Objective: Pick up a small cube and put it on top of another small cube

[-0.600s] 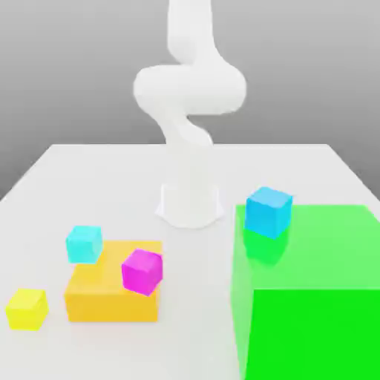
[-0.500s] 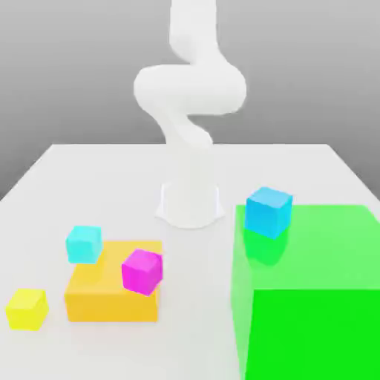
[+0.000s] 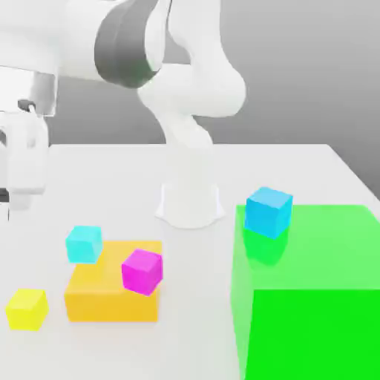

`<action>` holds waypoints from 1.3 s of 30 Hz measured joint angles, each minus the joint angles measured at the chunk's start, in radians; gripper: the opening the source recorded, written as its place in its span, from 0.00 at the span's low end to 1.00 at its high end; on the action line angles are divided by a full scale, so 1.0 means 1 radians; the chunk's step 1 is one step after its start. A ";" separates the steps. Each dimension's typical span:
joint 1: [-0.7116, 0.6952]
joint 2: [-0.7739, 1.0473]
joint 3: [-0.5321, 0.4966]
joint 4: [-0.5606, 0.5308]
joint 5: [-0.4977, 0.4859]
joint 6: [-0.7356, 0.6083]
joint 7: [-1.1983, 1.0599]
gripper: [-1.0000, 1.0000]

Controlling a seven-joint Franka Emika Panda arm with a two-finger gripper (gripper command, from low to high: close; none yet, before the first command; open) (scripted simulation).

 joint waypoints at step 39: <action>0.081 -0.199 0.083 -0.293 0.046 -0.124 -0.005 0.00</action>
